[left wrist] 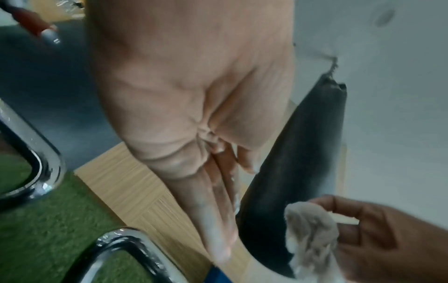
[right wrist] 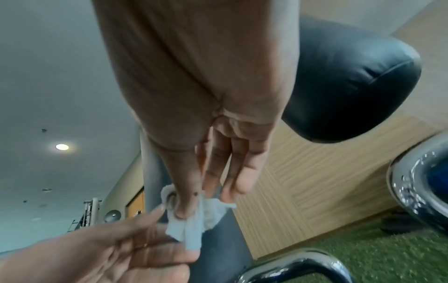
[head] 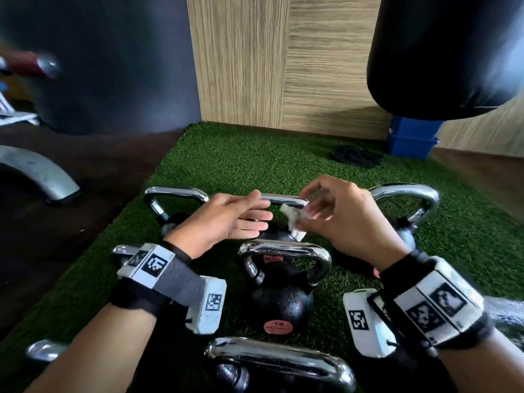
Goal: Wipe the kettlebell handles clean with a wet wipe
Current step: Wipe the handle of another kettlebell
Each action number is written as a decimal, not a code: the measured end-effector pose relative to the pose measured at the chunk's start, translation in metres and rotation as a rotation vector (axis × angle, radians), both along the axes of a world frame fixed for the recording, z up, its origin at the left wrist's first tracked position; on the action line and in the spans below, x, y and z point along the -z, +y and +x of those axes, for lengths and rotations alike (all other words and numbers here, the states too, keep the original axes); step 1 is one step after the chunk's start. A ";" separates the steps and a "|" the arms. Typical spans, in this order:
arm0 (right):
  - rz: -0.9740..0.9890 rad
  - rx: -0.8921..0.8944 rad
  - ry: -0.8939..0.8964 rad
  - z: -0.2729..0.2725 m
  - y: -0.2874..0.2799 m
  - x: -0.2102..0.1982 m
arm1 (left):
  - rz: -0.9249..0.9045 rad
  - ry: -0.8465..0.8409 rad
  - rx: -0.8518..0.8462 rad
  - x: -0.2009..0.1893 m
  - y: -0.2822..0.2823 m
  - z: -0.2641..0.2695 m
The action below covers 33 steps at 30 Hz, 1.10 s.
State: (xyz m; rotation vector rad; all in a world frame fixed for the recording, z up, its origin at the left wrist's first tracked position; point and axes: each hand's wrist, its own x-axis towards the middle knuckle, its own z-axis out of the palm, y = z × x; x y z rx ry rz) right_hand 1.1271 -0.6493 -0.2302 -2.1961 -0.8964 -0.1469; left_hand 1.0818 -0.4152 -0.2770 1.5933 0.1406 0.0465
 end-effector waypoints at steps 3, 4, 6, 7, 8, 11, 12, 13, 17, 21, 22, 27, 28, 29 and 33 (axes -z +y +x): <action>0.055 -0.013 0.000 -0.004 0.009 0.007 | -0.171 -0.001 0.126 -0.006 -0.010 -0.003; 0.065 -0.018 -0.016 -0.004 0.012 0.010 | -0.184 -0.003 0.145 -0.005 -0.012 -0.004; 0.102 -0.024 -0.047 -0.004 0.018 0.016 | -0.198 -0.020 0.169 -0.002 -0.015 -0.003; 0.120 -0.018 -0.064 -0.004 0.020 0.018 | -0.204 -0.031 0.175 -0.001 -0.015 -0.003; 0.139 -0.004 -0.082 -0.003 0.022 0.019 | -0.202 -0.045 0.177 0.000 -0.015 -0.002; 0.207 0.077 -0.122 -0.001 0.024 0.024 | -0.191 -0.078 0.172 0.000 -0.012 0.000; 0.218 0.098 -0.125 0.000 0.023 0.027 | -0.171 -0.088 0.175 0.000 -0.009 0.001; 0.218 0.111 -0.115 0.002 0.020 0.031 | -0.128 -0.105 0.186 0.000 -0.007 0.001; 0.087 0.219 0.053 0.016 -0.001 0.065 | 0.249 -0.233 0.146 0.003 0.001 0.003; -0.136 0.326 0.286 0.026 -0.018 0.116 | 0.454 -0.297 0.180 0.017 -0.012 0.011; -0.199 0.329 0.340 0.027 -0.019 0.127 | 0.533 -0.307 0.172 0.022 -0.015 0.012; -0.120 0.316 0.456 0.031 -0.016 0.164 | 0.807 -0.383 0.071 0.044 -0.027 0.010; -0.062 0.322 0.474 0.031 -0.016 0.170 | 0.798 -0.422 0.061 0.049 -0.029 0.008; -0.014 0.331 0.490 0.031 -0.016 0.176 | 0.790 -0.463 0.049 0.054 -0.032 0.006; 0.053 0.341 0.451 0.030 -0.021 0.189 | 0.761 -0.513 -0.042 0.063 -0.028 -0.002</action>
